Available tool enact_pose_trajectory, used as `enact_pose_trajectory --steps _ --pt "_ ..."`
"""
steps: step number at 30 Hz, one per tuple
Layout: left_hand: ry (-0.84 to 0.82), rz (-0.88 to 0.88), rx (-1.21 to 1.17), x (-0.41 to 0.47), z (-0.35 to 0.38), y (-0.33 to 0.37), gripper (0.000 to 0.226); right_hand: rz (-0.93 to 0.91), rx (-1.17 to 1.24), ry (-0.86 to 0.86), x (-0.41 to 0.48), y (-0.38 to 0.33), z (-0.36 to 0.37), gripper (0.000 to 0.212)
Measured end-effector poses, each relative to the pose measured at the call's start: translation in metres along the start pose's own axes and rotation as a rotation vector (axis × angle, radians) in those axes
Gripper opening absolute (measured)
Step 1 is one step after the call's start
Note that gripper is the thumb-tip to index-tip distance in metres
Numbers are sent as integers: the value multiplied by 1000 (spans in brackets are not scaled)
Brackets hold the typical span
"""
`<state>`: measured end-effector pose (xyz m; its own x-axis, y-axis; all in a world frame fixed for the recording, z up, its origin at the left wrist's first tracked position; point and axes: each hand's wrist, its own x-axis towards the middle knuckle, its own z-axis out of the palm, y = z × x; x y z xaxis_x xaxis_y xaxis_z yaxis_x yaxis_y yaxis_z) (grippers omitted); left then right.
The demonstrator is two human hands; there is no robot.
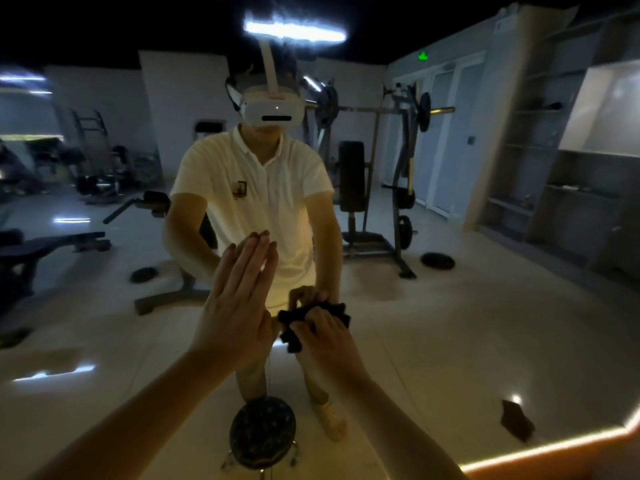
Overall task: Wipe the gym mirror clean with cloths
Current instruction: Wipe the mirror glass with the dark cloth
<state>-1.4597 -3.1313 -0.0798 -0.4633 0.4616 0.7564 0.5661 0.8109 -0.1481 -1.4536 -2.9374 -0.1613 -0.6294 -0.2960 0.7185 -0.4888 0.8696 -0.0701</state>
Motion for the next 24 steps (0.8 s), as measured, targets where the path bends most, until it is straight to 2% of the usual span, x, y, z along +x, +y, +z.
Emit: enact_pose_trajectory --steps 2,3,5,7,8,9,10,11,13,14,16,17,19,24 --pt "-17 40 2 0 10 9 80 151 -38 43 -22 38 -16 29" --pt "-35 58 2 3 17 15 82 202 -85 93 -28 59 -32 26" --pt "-68 90 12 13 30 33 85 418 -115 217 -31 112 -69 19" --pt "-62 133 39 30 40 54 84 692 -188 377 -20 162 -103 28" --pt "-47 160 49 42 44 66 82 813 -148 470 -13 180 -116 32" --pt "-30 185 59 58 49 79 78 857 -110 500 -12 192 -121 34" --pt "-13 200 71 76 54 94 75 857 -33 463 -11 193 -121 35" --pt "9 197 80 96 59 108 72 743 32 407 -14 186 -111 35" --pt "63 143 87 134 69 137 67 472 149 348 -29 164 -89 34" --pt "91 110 94 151 73 151 66 275 180 321 -38 158 -83 31" --pt "149 62 118 175 82 172 67 11 38 247 -44 173 -91 23" --pt "177 44 132 181 87 178 68 -14 20 267 -42 196 -100 18" --pt "209 14 183 184 97 182 74 75 111 360 -33 249 -133 14" --pt "218 -83 337 187 113 193 88 503 121 580 -30 362 -210 25"
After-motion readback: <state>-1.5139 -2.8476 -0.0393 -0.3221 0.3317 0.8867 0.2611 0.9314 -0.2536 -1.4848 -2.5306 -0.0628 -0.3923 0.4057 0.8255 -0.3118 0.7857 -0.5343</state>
